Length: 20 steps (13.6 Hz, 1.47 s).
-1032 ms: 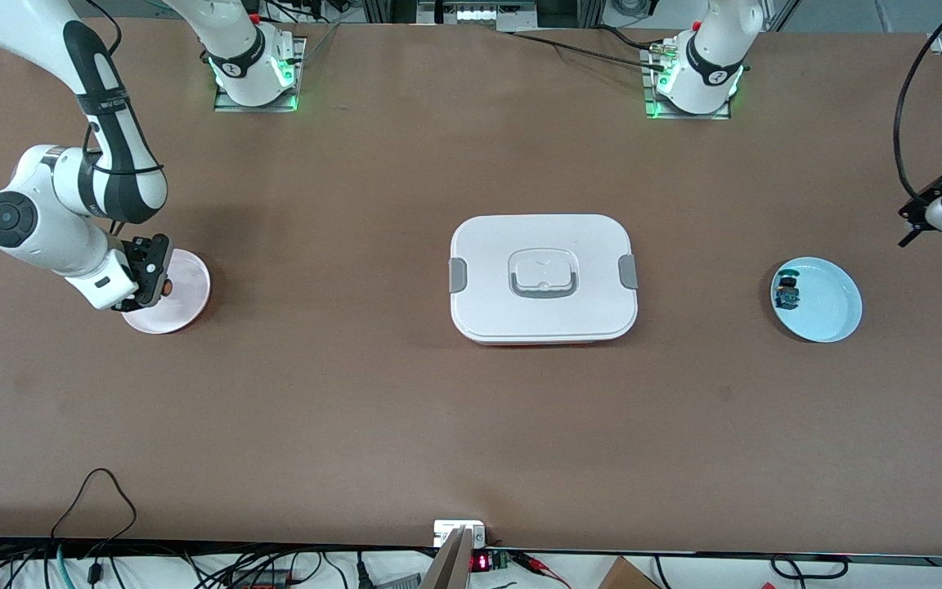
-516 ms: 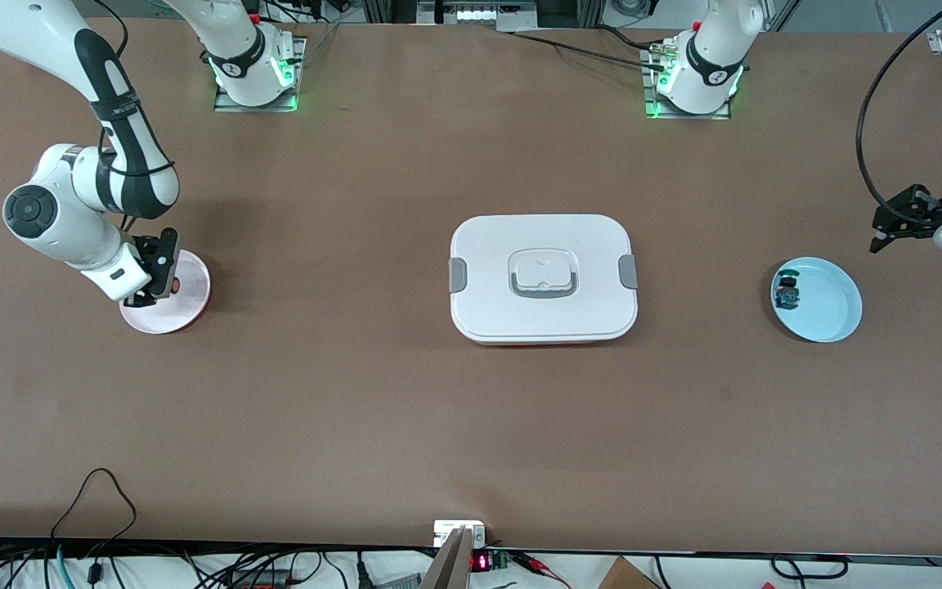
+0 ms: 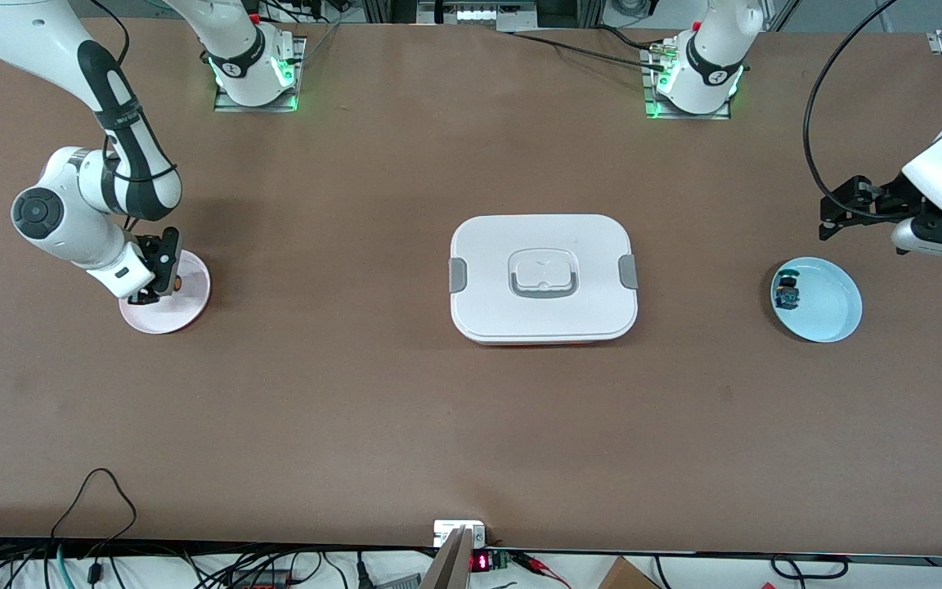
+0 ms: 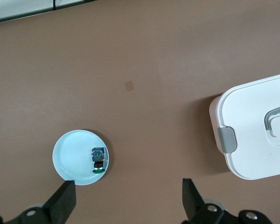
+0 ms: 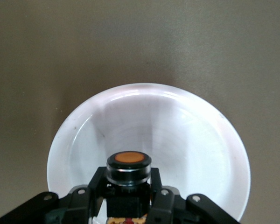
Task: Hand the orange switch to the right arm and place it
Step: 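Lower the orange switch onto the white plate and open the right gripper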
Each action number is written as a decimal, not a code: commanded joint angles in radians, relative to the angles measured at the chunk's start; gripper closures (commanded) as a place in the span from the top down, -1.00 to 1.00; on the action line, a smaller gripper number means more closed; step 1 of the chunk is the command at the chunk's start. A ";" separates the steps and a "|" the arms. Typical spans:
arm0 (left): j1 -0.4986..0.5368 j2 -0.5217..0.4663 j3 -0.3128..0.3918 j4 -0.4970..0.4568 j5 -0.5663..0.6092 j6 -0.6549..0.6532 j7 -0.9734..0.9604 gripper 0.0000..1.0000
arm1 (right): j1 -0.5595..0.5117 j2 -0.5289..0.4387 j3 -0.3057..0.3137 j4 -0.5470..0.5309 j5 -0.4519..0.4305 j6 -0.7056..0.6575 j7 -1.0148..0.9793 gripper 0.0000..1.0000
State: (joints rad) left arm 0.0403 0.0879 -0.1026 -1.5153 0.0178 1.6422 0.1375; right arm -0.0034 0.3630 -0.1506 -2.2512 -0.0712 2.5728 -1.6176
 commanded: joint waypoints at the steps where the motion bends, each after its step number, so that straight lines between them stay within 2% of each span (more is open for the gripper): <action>1: 0.004 -0.022 0.030 -0.023 -0.019 -0.008 -0.010 1.00 | -0.018 -0.004 0.013 -0.031 -0.013 0.046 -0.044 -0.77; 2: 0.010 -0.017 0.058 -0.017 -0.021 -0.036 -0.012 1.00 | -0.018 -0.004 0.013 -0.031 -0.013 0.046 -0.045 -0.32; 3: 0.010 -0.007 0.073 -0.013 -0.021 -0.056 -0.009 1.00 | -0.018 -0.006 0.014 -0.031 -0.007 0.046 -0.045 0.24; 4: 0.019 -0.002 0.073 -0.006 -0.022 -0.059 -0.006 1.00 | -0.018 -0.009 0.014 -0.031 -0.007 0.044 -0.041 0.98; 9: 0.019 0.010 0.064 0.020 -0.026 -0.061 -0.016 1.00 | -0.017 -0.061 0.023 -0.021 0.010 0.004 -0.028 1.00; 11: 0.033 0.018 0.072 0.017 -0.024 -0.062 -0.015 1.00 | -0.012 -0.097 0.045 0.022 0.060 -0.098 -0.016 1.00; 13: 0.073 0.041 0.070 0.020 -0.029 -0.061 -0.010 1.00 | 0.000 -0.119 0.054 0.109 0.170 -0.280 -0.010 1.00; 14: 0.075 0.047 0.070 0.020 -0.030 -0.062 -0.015 1.00 | 0.006 -0.124 0.054 0.152 0.195 -0.345 -0.005 1.00; 16: 0.067 0.049 0.061 0.018 -0.026 -0.067 -0.050 1.00 | 0.017 -0.133 0.054 0.215 0.200 -0.417 0.063 1.00; 17: 0.064 0.047 0.058 0.020 -0.024 -0.090 -0.126 1.00 | 0.023 -0.140 0.054 0.240 0.200 -0.469 0.127 1.00; 18: 0.059 0.047 0.041 0.020 -0.016 -0.094 -0.204 1.00 | 0.026 -0.145 0.054 0.274 0.199 -0.517 0.228 1.00; 20: 0.064 0.044 0.030 0.021 -0.016 -0.105 -0.222 1.00 | 0.040 -0.147 0.054 0.321 0.197 -0.598 0.420 1.00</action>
State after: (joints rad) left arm 0.1019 0.1321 -0.0623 -1.5149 0.0110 1.5662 -0.0400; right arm 0.0227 0.2155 -0.0969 -1.9801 0.1160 2.0543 -1.3498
